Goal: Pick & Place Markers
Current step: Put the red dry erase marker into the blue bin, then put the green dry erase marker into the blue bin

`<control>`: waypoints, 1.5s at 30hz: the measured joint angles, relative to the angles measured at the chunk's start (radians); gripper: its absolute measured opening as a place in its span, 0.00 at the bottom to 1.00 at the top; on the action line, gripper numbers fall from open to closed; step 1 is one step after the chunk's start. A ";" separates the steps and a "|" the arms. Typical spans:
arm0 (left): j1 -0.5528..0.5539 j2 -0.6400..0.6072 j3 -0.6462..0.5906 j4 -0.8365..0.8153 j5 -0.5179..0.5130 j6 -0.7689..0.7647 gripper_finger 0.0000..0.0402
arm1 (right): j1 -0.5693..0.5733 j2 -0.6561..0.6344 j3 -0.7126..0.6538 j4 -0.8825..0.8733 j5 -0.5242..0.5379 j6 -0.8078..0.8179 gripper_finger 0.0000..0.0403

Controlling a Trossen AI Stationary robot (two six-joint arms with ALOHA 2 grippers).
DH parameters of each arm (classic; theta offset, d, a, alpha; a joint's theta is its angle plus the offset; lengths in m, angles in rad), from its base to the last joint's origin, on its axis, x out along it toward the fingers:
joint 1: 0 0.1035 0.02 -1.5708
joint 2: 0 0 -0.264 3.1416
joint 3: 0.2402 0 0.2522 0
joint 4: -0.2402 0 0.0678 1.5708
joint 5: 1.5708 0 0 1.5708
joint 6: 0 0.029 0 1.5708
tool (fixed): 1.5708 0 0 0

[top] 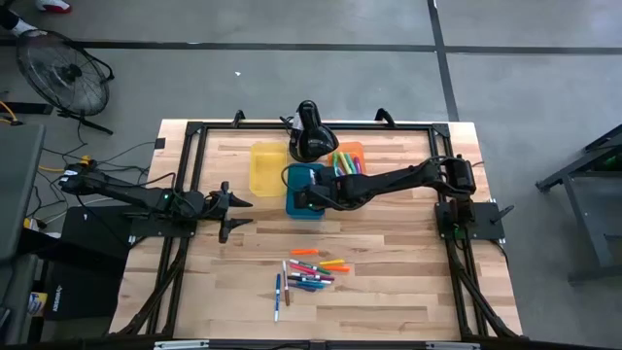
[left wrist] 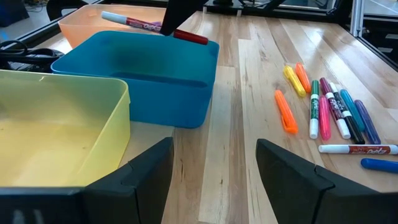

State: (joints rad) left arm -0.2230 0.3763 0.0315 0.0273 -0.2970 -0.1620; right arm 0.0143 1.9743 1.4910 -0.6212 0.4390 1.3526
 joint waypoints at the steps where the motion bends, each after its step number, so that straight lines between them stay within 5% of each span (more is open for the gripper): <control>1: 0.000 0.000 0.000 0.000 0.000 0.000 0.56 | 0.000 0.000 0.000 0.001 0.000 -0.011 0.12; 15: 0.000 0.000 0.000 0.000 0.000 0.000 0.56 | 0.007 0.000 0.000 0.020 -0.027 -0.153 0.29; 28: 0.000 0.000 0.000 0.000 0.000 0.000 0.56 | 0.102 -0.004 0.000 0.243 -0.075 -0.363 0.29; 45: 0.000 0.000 0.000 0.000 0.000 0.000 0.56 | 0.301 -0.005 0.000 0.201 -0.115 -0.607 0.29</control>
State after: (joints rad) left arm -0.2230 0.3765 0.0315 0.0273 -0.2970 -0.1621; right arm 0.3150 1.9694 1.4906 -0.4204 0.3237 0.7455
